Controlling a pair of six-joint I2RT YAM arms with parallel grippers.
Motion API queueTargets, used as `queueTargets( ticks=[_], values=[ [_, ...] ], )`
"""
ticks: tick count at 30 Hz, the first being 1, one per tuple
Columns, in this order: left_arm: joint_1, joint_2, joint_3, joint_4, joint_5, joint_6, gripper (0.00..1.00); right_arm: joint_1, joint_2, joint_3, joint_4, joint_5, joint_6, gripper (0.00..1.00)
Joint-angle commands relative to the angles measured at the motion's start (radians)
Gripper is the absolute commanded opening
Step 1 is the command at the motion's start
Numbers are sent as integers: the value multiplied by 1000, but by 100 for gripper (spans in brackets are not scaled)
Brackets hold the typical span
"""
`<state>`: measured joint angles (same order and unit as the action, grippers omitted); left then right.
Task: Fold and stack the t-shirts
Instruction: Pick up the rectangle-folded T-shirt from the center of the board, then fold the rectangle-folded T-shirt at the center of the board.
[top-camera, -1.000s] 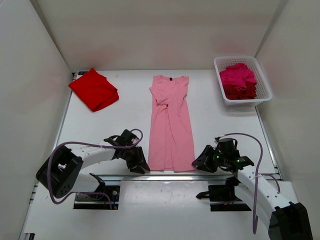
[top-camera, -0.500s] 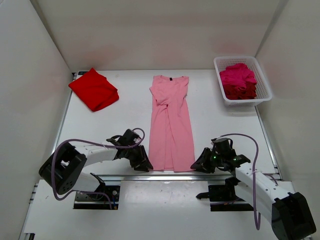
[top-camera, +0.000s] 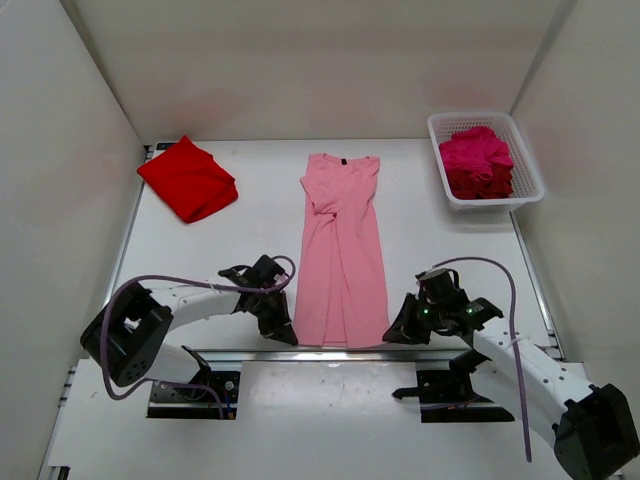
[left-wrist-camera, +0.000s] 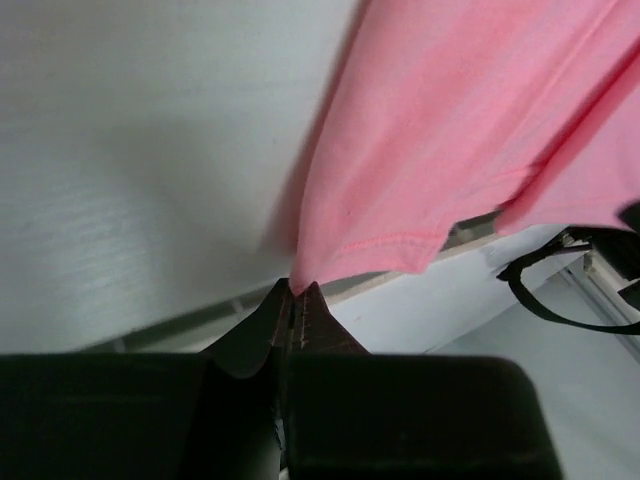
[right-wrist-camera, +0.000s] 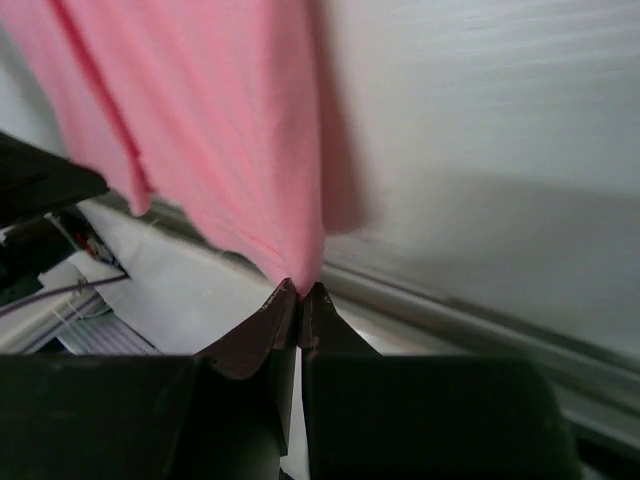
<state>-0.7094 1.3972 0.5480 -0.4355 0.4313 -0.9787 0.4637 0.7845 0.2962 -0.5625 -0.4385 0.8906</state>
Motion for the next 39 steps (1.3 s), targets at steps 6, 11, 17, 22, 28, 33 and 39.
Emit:
queueTargets(
  ticks=[6, 11, 17, 22, 28, 33, 39],
  values=[
    [79, -46, 266, -284, -6, 67, 0, -106, 180, 386, -217, 47, -223, 0],
    [174, 69, 479, -292, -40, 101, 0, -244, 367, 593, -194, 14, -372, 0],
    [232, 278, 751, -312, -105, 149, 0, -310, 590, 758, -93, 6, -439, 0],
    [280, 423, 886, -327, -167, 161, 0, -355, 778, 929, -60, -34, -479, 0],
    [307, 506, 975, -304, -209, 156, 0, -359, 938, 1064, -57, -43, -493, 0],
    [320, 605, 1044, -305, -229, 169, 0, -358, 1077, 1155, -48, -68, -499, 0],
    [334, 660, 1103, -296, -229, 167, 2, -365, 1208, 1293, -74, -55, -518, 0]
  ],
)
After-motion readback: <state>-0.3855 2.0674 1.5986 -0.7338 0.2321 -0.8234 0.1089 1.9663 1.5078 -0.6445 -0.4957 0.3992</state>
